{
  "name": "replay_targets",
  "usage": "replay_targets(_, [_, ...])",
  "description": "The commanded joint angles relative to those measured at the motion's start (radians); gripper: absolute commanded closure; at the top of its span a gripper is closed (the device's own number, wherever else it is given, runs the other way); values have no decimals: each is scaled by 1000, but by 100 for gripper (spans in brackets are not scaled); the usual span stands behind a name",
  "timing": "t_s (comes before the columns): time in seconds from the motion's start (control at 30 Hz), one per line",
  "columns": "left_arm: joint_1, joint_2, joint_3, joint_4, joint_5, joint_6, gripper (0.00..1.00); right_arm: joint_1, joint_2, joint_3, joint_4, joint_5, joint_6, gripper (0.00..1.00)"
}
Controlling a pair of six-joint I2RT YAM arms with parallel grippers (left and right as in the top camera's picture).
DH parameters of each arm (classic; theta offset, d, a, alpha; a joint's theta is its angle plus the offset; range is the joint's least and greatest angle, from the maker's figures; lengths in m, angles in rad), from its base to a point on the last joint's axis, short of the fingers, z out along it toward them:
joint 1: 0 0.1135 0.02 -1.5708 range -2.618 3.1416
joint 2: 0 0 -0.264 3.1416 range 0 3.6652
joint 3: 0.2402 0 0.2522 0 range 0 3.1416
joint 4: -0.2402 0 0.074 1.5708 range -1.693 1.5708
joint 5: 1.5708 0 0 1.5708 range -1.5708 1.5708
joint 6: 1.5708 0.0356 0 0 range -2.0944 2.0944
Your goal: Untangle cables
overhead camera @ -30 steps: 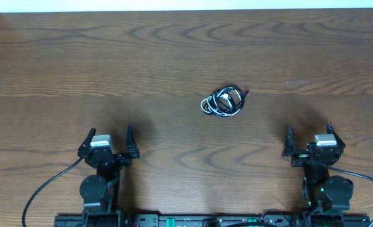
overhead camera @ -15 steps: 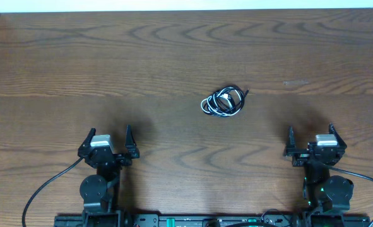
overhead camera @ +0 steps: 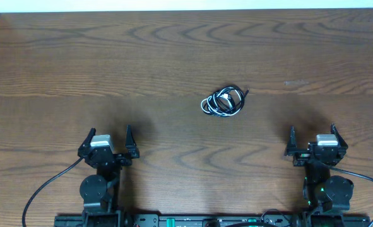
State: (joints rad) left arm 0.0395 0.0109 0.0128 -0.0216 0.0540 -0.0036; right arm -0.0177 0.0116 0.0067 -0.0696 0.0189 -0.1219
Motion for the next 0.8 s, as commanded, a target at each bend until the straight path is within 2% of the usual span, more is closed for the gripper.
replay_targets(0.0, [5,-7,-9,-45,9,-36,2,8,-6,-1,-2,2,-14,1])
replay_targets(0.2, [5,-6,-8,-45,5,-107,2,8,-5,-1,-2,18,108,1])
replay_targets(0.47, [5,24,46,-122,6,-107,2,8,32,58,-79,42,136,1])
replay_targets(0.77, [5,225,188,-209,6,-128,2,8,216,253,-215,42,144,1])
